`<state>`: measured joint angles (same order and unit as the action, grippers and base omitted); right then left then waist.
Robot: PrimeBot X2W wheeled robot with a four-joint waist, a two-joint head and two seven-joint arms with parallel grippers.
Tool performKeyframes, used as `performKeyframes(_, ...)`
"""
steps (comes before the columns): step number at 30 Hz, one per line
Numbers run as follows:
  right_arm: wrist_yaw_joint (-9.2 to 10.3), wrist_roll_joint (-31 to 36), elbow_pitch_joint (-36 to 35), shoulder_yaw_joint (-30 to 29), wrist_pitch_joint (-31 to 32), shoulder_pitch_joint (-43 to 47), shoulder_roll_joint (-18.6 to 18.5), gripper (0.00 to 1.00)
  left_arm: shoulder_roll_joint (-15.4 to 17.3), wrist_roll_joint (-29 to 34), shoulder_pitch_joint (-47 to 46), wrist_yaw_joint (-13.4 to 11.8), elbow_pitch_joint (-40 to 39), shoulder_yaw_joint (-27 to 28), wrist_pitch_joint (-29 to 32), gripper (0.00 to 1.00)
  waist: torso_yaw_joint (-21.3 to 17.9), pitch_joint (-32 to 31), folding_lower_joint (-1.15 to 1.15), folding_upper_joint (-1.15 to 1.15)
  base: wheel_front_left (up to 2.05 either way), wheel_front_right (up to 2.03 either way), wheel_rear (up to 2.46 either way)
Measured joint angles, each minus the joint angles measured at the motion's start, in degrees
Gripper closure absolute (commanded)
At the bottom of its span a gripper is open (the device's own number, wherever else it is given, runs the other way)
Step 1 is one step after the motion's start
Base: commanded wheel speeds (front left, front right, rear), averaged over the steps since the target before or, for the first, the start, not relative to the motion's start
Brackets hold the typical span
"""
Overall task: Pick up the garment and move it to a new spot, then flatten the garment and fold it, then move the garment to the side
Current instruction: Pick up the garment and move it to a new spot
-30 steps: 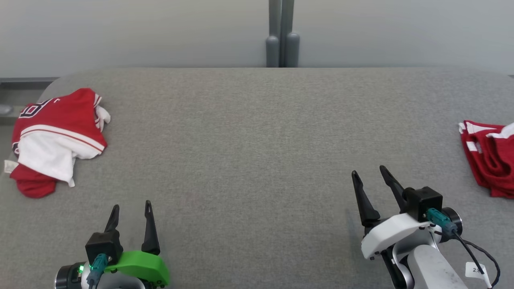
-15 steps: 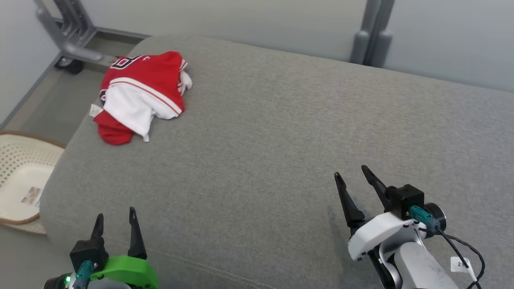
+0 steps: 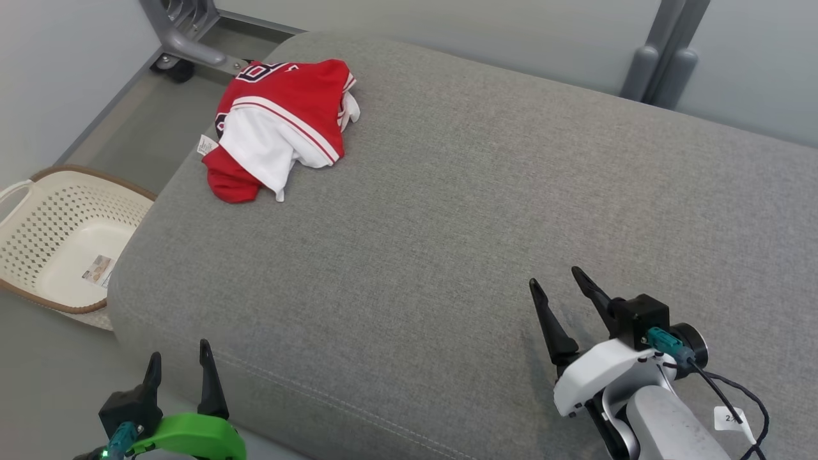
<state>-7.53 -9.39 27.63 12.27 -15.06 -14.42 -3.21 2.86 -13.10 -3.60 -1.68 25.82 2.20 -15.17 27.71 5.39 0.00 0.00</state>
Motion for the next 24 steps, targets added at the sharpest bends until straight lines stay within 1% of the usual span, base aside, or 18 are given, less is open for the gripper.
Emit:
performKeyframes(3, 0.0, 0.1, -0.1, -0.1, 0.0, -0.1, -0.7, 0.0, 0.0, -0.4, -1.7, 0.8, 0.6, -0.3, 0.0, 0.0, -1.1, 0.9, 0.0, 0.0, 0.0, 0.0, 0.0)
performKeyframes(5, 0.0, 0.4, -0.1, 0.0, 0.0, -0.5, -1.6, 0.0, 0.0, 0.0, -3.6, 1.8, 1.4, -0.9, 0.0, 0.0, -1.8, 1.9, 0.0, 0.0, 0.0, 0.0, 0.0)
performKeyframes(8, 0.0, 1.1, -0.3, 0.1, 0.0, -1.6, -3.3, 0.0, 0.0, 0.1, -7.9, 2.7, 2.4, -0.1, 0.0, 0.0, -2.8, 3.8, 0.0, 0.0, 0.0, 0.0, 0.0)
performKeyframes(11, 0.0, 1.8, -1.4, -0.3, 0.0, -2.8, -4.6, 0.0, 0.0, 0.7, -12.6, 4.2, 3.9, 1.8, 0.0, 0.0, -3.9, 5.8, 0.0, 0.0, 0.0, 0.0, 0.0)
performKeyframes(14, 0.0, 3.0, -2.7, -0.8, 0.0, -4.1, -6.3, 0.0, 1.1, 2.1, -17.4, 5.6, 6.5, 3.0, 0.0, 0.0, -5.1, 8.0, 0.0, 0.0, 0.0, 0.0, 0.0)
performKeyframes(19, 0.0, 3.6, -4.4, -2.7, 0.0, -5.5, -8.1, 0.0, 3.3, 3.0, -25.9, 7.1, 11.7, 4.6, 0.0, 0.0, -7.5, 11.6, 0.0, 0.0, 0.0, 0.0, 0.0)
performKeyframes(24, 0.0, 4.0, -5.5, -3.8, 0.0, -6.6, -9.7, 0.0, 3.9, 2.6, -31.5, 7.3, 18.2, 6.9, 0.0, 0.0, -10.5, 14.6, 0.0, 0.0, 0.0, 0.0, 0.0)
